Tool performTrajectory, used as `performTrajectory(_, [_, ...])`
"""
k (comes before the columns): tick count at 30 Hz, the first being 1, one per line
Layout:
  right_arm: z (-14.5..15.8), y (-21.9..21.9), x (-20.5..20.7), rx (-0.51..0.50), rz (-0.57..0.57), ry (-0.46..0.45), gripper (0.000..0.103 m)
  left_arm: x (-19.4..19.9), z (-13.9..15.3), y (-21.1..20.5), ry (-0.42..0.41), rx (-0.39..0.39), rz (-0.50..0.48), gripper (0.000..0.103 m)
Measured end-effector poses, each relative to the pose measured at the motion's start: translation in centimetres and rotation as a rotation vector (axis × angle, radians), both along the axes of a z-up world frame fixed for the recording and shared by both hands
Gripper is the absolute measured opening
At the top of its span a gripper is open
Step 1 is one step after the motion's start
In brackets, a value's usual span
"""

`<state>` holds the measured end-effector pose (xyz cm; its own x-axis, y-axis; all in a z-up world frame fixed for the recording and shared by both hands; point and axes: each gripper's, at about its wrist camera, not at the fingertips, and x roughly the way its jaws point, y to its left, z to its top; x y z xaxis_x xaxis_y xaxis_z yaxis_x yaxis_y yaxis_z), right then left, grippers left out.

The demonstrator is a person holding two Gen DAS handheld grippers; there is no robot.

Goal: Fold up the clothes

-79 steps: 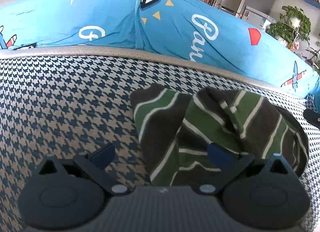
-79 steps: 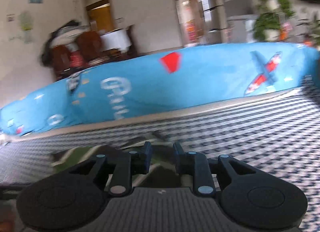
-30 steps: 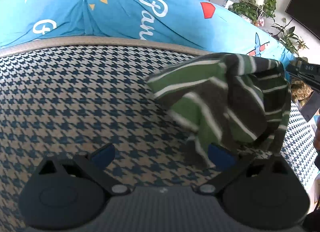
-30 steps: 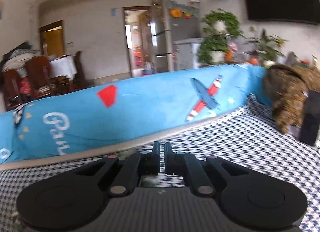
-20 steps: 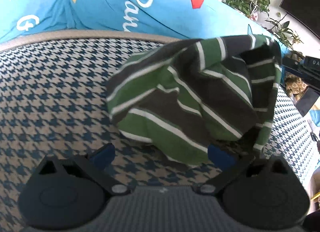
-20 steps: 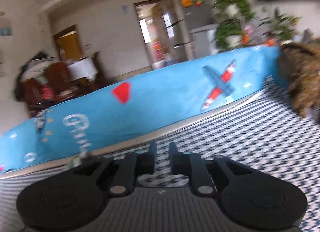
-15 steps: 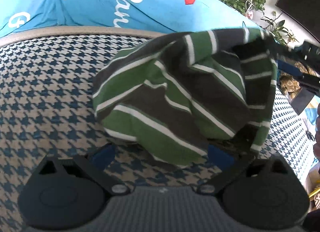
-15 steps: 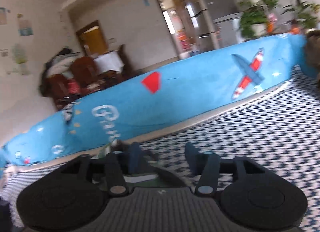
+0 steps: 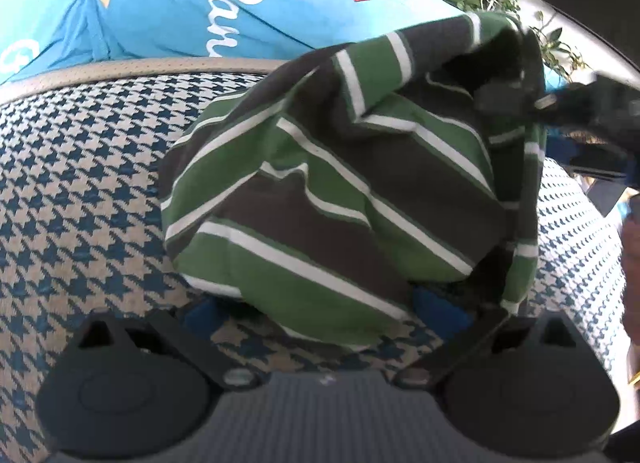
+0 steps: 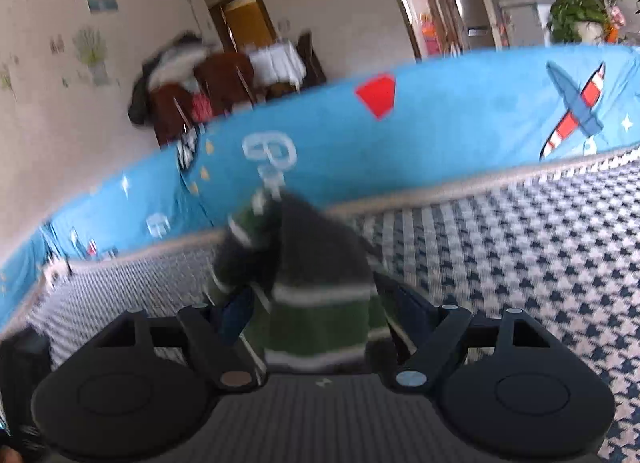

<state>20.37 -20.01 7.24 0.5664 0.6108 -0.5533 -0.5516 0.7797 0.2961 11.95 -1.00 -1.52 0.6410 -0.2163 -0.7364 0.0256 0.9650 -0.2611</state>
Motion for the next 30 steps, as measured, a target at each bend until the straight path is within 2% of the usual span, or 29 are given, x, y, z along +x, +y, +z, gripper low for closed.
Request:
performTrajectory(4, [-2.0,1.6,0.6,-0.059,0.025,0.032,0.077,0.3,-0.3,-0.6,-0.007,0.044,-0.017,0.103])
performTrajectory(6, [-2.4,2.1,0.7,-0.064,0.034,0.045,0.069,0.5,-0.4,-0.9,-0.010,0.076,-0.022,0.103])
performTrajectory(8, [-2.8,2.4,1.0,-0.065,0.036,0.063,0.050,0.7,-0.5,-1.2,-0.014,0.104,-0.019,0.102])
performTrajectory(9, [-3.0,2.5,1.1,-0.062,0.037,0.073,0.044,0.9,-0.5,-1.2,-0.017,0.116,-0.013,0.100])
performTrajectory(10, [-3.1,2.6,1.3,-0.056,0.037,0.080,0.035,1.0,-0.5,-1.3,-0.020,0.128,-0.007,0.096])
performTrajectory(14, [-2.7,2.5,1.6,0.010,0.031,0.105,0.023,2.2,-0.1,0.0,-0.018,0.152,0.070,0.077])
performTrajectory(18, [-1.6,2.8,1.3,0.123,0.084,0.115,0.020,3.4,0.3,2.7,-0.017,0.207,0.220,0.074])
performTrajectory(20, [-0.7,3.4,0.7,0.162,0.129,0.091,0.020,3.9,0.6,4.6,-0.029,0.235,0.312,0.073])
performTrajectory(23, [0.5,4.8,-0.4,0.200,0.197,0.049,0.020,4.3,1.7,8.0,-0.055,0.196,0.427,0.073])
performTrajectory(27, [1.5,6.8,-2.0,0.240,0.294,0.005,0.020,4.5,3.7,11.3,-0.102,0.191,0.523,0.073])
performTrajectory(30, [1.0,8.7,-2.8,0.207,0.386,0.037,0.020,4.2,5.1,13.1,-0.108,0.176,0.557,0.073])
